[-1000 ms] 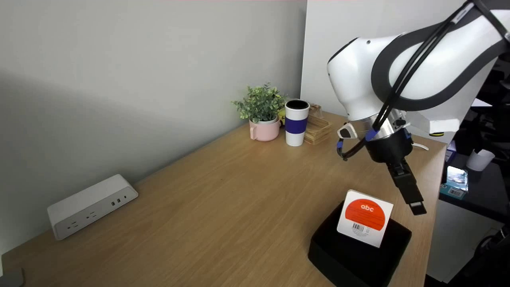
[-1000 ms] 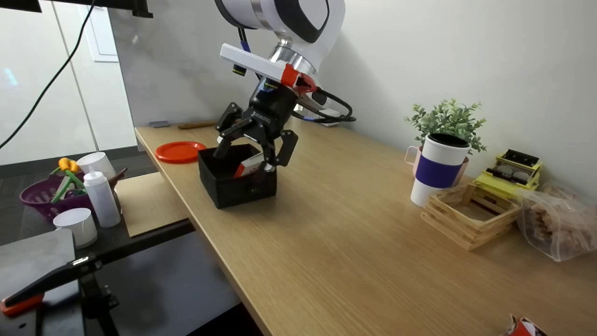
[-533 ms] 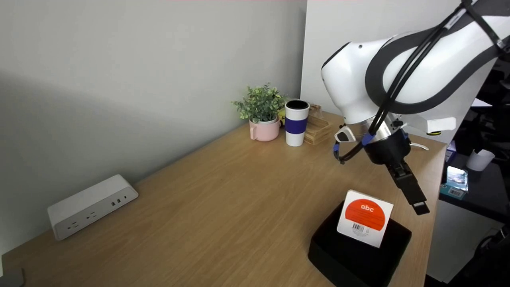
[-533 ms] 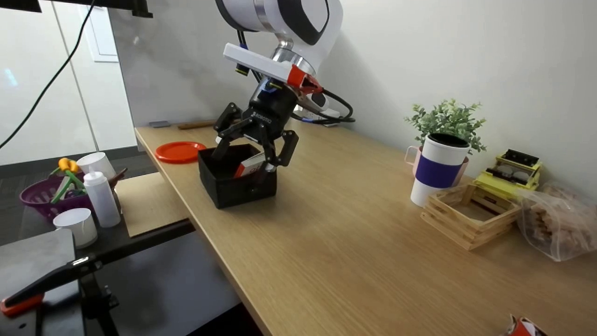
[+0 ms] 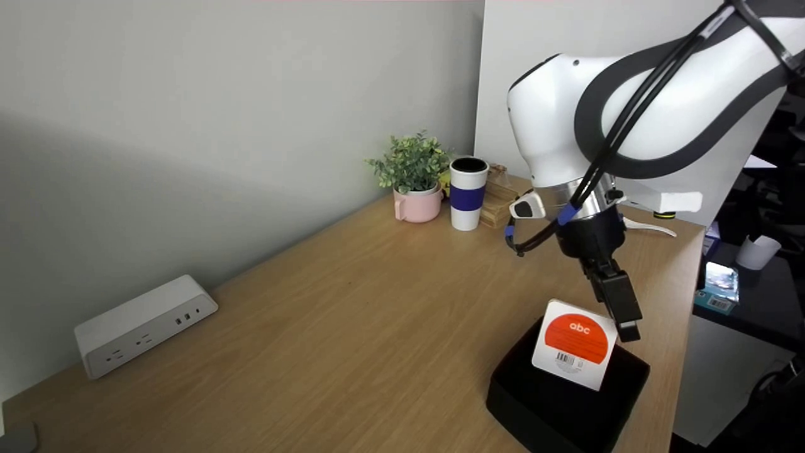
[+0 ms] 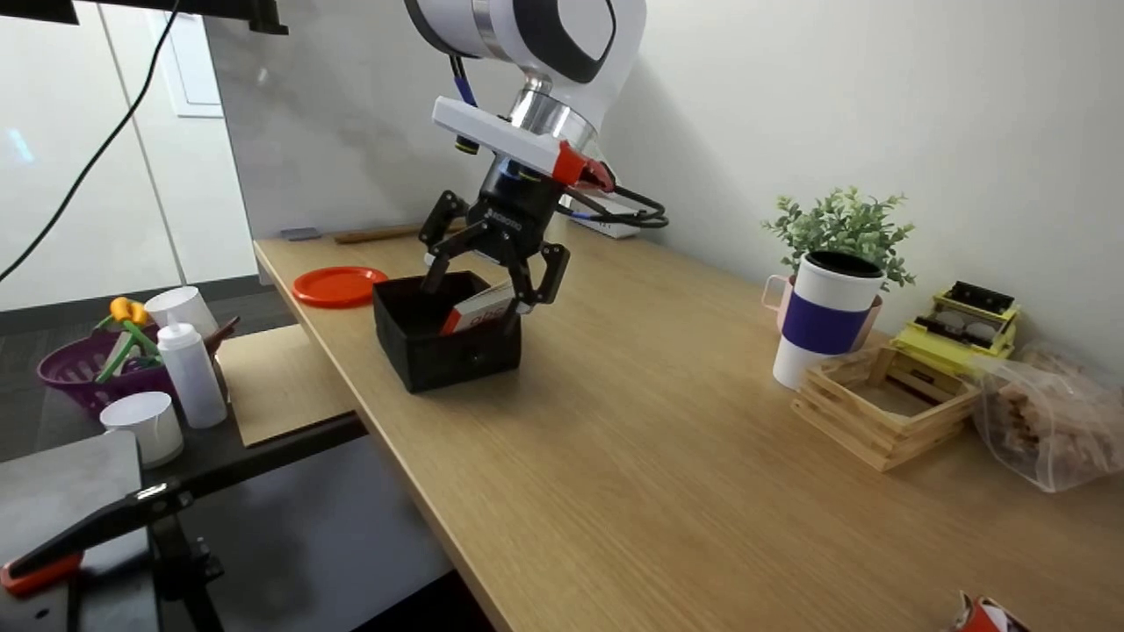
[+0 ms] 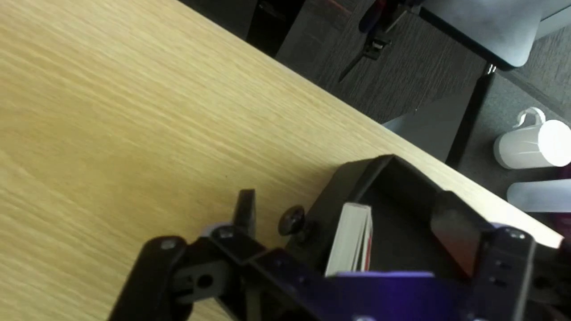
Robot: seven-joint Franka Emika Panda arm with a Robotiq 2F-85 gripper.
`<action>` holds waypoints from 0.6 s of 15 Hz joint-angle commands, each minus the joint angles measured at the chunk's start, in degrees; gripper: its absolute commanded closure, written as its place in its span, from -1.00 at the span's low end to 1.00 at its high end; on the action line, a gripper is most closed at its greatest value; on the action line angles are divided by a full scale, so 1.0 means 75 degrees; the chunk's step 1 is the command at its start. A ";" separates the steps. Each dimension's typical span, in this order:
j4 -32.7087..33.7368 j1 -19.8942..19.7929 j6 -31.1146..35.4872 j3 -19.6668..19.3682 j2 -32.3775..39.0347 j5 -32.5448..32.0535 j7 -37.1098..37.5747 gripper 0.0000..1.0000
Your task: Put the alphabet booklet on the table
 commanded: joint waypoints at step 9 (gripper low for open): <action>-0.0025 -0.0336 0.1138 0.0412 0.0195 0.1024 -0.1347 -1.00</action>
